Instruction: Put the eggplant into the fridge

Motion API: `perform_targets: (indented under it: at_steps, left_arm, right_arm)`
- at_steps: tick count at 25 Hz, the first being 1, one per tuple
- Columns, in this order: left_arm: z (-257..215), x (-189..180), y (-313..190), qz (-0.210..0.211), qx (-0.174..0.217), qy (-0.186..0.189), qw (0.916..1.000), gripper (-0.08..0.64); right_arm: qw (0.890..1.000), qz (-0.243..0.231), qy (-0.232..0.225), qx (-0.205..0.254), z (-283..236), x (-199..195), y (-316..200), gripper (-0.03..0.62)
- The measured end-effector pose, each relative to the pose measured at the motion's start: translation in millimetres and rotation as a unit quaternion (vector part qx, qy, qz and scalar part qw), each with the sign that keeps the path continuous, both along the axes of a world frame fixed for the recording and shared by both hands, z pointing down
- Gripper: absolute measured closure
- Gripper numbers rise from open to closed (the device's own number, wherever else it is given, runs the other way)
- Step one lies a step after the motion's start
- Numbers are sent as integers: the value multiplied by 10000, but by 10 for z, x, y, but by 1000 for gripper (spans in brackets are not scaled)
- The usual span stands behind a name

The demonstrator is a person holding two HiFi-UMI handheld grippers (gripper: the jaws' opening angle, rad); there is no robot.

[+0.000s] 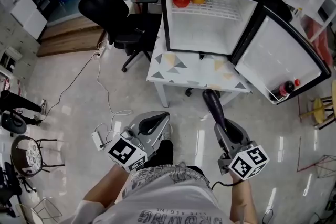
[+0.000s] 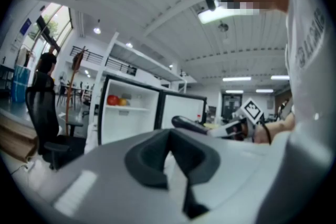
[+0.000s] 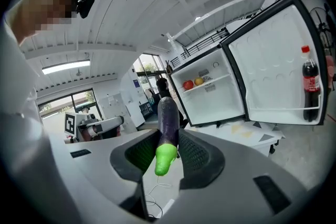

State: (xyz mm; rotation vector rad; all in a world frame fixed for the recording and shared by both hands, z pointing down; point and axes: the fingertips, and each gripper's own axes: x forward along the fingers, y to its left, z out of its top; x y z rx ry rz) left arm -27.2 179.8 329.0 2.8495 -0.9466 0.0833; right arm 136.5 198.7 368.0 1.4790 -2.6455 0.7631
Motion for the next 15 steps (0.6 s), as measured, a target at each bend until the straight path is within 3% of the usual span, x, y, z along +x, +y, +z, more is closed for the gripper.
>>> perform_targets:
  at_steps: [15]
  left_arm:
    - [102,-203,-1381,219,-250,20,9994,552]
  right_arm:
    - [9996,110,42,-239,67,-280,-1319,470]
